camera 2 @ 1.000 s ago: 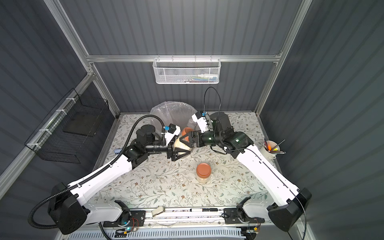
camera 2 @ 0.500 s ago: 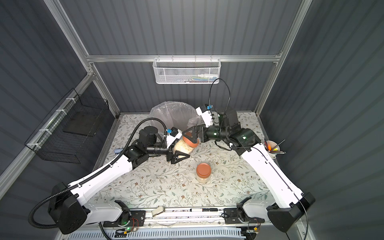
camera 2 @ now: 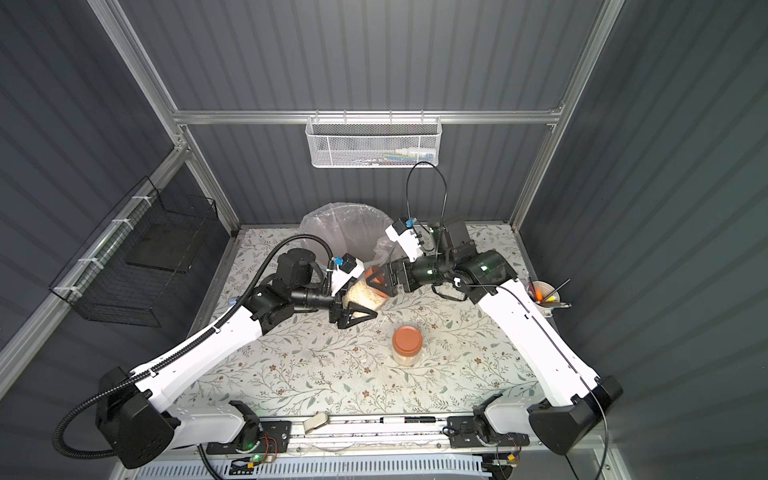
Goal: Empty expired oatmeal from jars
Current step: Unscrew the lid from the jar.
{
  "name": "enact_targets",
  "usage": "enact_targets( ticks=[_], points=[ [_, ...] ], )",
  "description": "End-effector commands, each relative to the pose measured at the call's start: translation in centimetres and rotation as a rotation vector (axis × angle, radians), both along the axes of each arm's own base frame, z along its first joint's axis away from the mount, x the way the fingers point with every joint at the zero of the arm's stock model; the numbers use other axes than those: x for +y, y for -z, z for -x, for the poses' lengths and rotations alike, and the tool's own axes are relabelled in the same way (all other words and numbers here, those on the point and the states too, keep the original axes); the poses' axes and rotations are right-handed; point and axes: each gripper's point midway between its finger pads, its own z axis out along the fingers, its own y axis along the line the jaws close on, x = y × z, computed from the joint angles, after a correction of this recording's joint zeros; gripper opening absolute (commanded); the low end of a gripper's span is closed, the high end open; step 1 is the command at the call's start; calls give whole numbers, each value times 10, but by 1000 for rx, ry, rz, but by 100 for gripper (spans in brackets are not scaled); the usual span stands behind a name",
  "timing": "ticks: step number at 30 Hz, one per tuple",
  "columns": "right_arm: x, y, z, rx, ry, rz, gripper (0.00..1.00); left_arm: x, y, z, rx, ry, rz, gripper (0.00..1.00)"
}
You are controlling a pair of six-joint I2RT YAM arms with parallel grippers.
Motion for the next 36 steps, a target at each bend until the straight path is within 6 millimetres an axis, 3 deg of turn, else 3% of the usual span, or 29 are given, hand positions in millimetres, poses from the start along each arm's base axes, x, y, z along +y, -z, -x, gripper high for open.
enact_targets(
  ticks=[1, 7, 12, 17, 18, 22, 23, 27, 32, 36],
  points=[
    [4, 0, 1, 20, -18, -25, 99, 1, -48, 16, -102, 86, 100, 0],
    [7, 5, 4, 52, -37, -34, 97, 3, -50, 18, -118, 84, 103, 0],
    [3, 6, 11, 60, -54, -20, 77, 3, -47, 15, -119, 83, 91, 0],
    [0, 12, 22, 73, -96, 11, 67, 4, -49, 14, -120, 91, 96, 0],
    [-1, 13, 22, 69, -93, 22, 69, 4, -50, 13, -122, 93, 100, 0],
    [-2, 18, 20, 78, -86, 25, 97, 3, -48, 12, -121, 92, 106, 0],
    [-2, 17, 20, 79, -89, 12, 99, 3, -46, 11, -117, 94, 107, 0],
    [-3, 10, 19, 88, -87, -31, 99, 5, -48, 13, -128, 95, 120, 0],
    [4, 17, 18, 139, -106, -53, 99, 4, -53, 14, -152, 108, 155, 0],
    [4, 7, 15, 120, -97, -62, 96, 4, -51, 16, -151, 122, 163, 0]
  ],
)
